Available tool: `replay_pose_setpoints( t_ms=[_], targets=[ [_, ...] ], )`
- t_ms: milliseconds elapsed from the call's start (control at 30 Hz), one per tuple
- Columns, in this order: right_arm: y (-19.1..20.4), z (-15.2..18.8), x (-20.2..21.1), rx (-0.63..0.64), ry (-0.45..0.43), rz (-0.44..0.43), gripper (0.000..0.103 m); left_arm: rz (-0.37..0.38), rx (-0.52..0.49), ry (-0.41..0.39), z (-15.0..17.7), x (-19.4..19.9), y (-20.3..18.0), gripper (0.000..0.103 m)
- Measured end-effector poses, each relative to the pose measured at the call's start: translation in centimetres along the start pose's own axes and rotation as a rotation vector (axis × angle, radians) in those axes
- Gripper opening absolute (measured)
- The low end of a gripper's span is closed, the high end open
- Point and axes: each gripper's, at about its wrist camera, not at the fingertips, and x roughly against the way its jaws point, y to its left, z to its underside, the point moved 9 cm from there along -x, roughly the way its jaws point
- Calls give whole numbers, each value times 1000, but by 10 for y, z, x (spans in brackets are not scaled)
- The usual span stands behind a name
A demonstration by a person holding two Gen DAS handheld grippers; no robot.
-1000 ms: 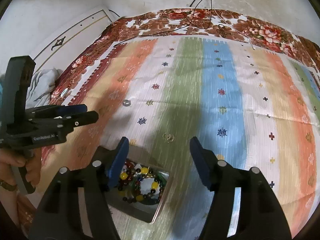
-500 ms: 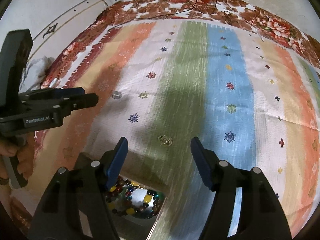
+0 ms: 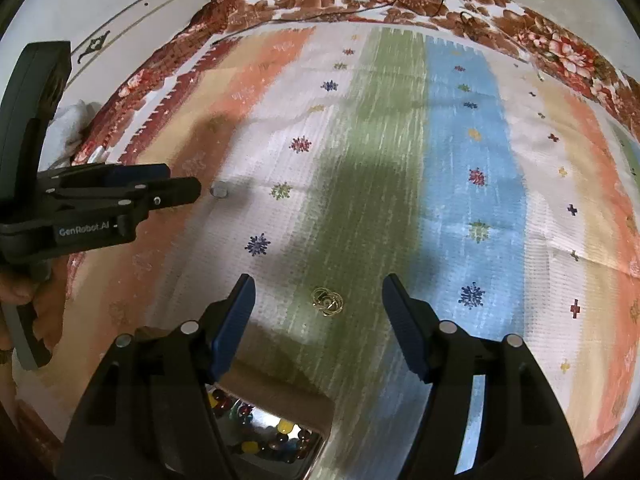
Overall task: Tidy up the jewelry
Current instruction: 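Move the left tool to the small silver charm while the right approaches the gold ring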
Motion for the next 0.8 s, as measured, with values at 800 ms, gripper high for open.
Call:
replay_pose_setpoints(
  t_ms=[800],
  targets=[
    [-8,16,-58,-12,182,-38,58,-21,30,111,2,-57,20,53]
  ],
)
